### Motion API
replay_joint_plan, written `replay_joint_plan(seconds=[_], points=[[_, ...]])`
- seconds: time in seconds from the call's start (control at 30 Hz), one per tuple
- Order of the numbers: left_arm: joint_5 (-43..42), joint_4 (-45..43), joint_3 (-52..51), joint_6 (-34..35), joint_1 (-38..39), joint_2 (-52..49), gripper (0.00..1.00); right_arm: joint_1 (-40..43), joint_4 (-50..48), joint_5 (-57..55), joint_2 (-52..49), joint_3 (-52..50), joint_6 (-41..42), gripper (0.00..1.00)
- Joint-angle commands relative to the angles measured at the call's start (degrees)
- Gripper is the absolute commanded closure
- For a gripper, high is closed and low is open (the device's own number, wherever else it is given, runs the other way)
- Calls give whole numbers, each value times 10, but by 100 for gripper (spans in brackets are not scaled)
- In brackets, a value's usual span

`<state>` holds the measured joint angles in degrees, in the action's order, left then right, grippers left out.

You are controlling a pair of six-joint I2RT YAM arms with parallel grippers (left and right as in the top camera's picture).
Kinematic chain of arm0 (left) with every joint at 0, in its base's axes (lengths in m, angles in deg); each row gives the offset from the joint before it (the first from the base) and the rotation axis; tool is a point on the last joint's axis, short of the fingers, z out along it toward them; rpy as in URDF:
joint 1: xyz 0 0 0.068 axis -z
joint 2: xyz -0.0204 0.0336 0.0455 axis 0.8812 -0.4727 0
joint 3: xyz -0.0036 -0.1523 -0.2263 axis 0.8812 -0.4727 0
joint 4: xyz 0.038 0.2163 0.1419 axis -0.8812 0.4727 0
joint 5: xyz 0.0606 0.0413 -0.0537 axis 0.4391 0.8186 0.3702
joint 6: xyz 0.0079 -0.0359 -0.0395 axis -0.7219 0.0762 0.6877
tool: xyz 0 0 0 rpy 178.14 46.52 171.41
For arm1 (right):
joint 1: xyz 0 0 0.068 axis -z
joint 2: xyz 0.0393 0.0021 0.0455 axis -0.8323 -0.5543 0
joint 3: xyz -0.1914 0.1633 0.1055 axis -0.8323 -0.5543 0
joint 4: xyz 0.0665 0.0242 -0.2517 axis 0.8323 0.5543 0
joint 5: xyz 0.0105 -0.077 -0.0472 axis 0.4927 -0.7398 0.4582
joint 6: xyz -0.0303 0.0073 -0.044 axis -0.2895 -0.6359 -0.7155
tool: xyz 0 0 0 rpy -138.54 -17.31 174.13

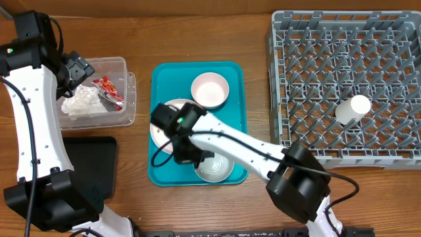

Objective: Sort waste into correct bins and load items into the dishwasher

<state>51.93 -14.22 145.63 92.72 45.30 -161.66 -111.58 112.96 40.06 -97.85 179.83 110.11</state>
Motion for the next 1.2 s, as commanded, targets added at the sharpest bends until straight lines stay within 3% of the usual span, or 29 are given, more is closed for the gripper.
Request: replay_joint_plan(seconds=[0.0, 0.4, 0.6, 0.87, 1.17], points=[[8, 0, 4, 7, 4, 17, 0, 23, 24, 2, 26, 59, -22, 96], [8, 0, 4, 7, 4, 17, 0, 143, 93, 6, 114, 187, -125, 96], [8, 0, 4, 7, 4, 17, 0, 276, 92, 41, 175, 192, -206, 96], [8, 0, 4, 7, 4, 17, 0, 433, 79, 137, 182, 192, -335, 96], [8, 0, 4, 7, 4, 17, 0, 611, 0, 250, 182, 192, -384, 96]])
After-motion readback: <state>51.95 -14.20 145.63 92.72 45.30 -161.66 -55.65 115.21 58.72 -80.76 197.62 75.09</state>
